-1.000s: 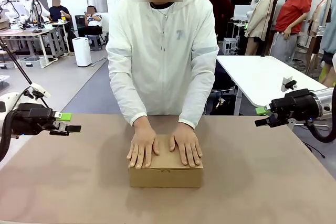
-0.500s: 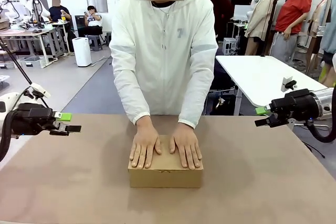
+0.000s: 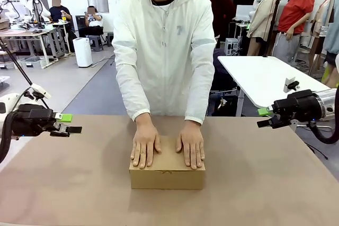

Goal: Pack the items into the box.
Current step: Close the Mailer Box.

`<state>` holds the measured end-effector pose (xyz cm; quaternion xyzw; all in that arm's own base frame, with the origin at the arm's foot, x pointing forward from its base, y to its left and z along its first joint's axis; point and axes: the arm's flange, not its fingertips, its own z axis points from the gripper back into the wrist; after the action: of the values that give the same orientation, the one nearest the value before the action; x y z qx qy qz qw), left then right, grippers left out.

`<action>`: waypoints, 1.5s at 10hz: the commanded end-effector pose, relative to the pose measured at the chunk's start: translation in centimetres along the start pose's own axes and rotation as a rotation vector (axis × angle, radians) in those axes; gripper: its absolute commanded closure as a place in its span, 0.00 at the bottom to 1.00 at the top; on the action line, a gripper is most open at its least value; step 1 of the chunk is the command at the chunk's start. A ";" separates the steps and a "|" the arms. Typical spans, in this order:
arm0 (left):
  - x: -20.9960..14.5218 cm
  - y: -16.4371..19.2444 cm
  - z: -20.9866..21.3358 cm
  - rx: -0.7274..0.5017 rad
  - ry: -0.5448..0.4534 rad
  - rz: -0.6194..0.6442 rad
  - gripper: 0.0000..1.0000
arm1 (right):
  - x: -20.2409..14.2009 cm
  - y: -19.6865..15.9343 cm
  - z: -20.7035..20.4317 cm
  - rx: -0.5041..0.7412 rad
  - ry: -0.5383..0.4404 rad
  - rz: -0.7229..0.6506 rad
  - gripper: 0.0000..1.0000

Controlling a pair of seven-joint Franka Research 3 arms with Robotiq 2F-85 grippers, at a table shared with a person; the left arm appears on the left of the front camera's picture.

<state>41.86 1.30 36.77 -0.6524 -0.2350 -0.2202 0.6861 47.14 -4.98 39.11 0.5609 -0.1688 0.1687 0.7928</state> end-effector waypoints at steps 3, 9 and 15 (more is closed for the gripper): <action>-0.1 -0.2 -0.1 0.003 -0.014 -0.013 0.00 | 0.0 0.5 0.2 0.002 0.015 0.004 0.00; -0.1 -0.2 -0.1 0.003 -0.014 -0.013 0.00 | 0.0 0.5 0.2 0.002 0.015 0.004 0.00; -0.1 -0.2 -0.1 0.003 -0.014 -0.013 0.00 | 0.0 0.5 0.2 0.002 0.015 0.004 0.00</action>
<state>41.86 1.30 36.77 -0.6524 -0.2350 -0.2202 0.6861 47.14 -4.98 39.11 0.5609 -0.1688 0.1687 0.7928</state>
